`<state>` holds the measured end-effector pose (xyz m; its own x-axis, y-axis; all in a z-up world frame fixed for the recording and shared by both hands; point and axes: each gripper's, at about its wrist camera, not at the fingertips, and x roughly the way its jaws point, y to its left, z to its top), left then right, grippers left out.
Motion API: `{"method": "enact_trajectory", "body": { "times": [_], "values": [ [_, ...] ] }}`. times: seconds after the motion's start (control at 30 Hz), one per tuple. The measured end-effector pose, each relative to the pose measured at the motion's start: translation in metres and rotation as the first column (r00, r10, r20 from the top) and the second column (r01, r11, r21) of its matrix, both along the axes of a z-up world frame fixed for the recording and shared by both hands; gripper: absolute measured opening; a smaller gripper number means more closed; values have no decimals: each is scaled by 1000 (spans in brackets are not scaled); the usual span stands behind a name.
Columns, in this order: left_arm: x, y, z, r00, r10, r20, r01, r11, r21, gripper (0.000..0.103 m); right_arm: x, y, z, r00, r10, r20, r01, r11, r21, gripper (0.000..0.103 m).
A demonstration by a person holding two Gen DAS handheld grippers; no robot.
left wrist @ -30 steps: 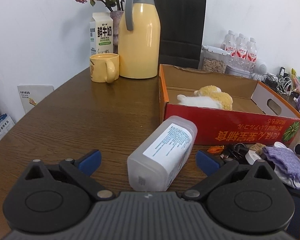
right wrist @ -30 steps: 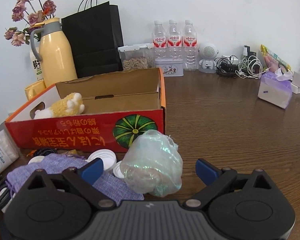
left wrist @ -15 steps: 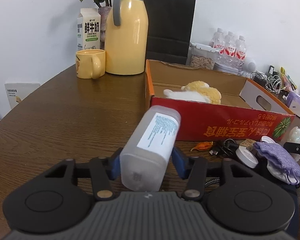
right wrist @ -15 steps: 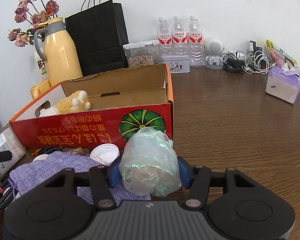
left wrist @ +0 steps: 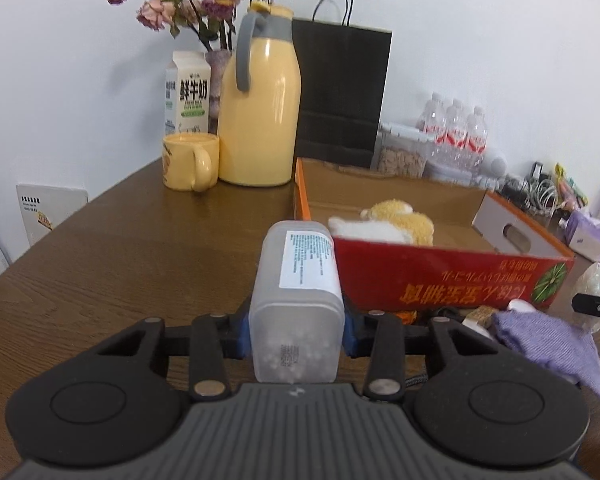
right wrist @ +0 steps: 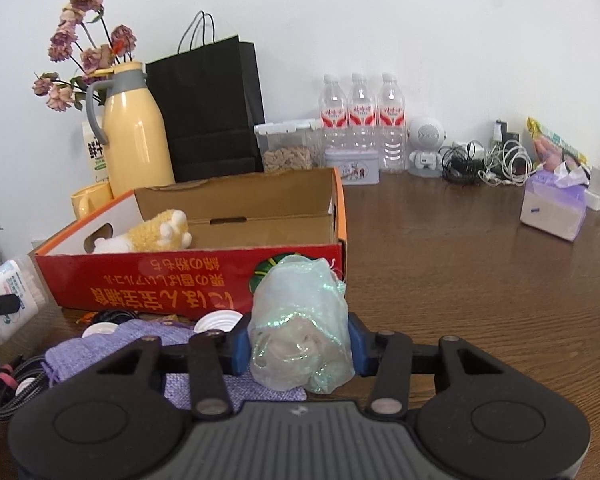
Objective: Organize objects
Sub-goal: 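Carry the container with the left gripper into the box while the right gripper drops the wrapped item there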
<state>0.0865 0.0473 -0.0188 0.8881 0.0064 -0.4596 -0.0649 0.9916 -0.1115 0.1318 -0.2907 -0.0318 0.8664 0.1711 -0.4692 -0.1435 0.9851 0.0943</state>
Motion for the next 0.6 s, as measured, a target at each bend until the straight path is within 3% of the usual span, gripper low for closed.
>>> {"method": "enact_trajectory", "body": {
  "times": [0.3,0.6],
  "values": [
    [-1,-12,43,991,-37,132,35,999,17,41,-3,8,36,992,44,115,-42,999,-19,45],
    [58,-37,70,983,-32,183,28,999,28,41,41,35,64,981,86,171,-81,996,-33,45]
  ]
}}
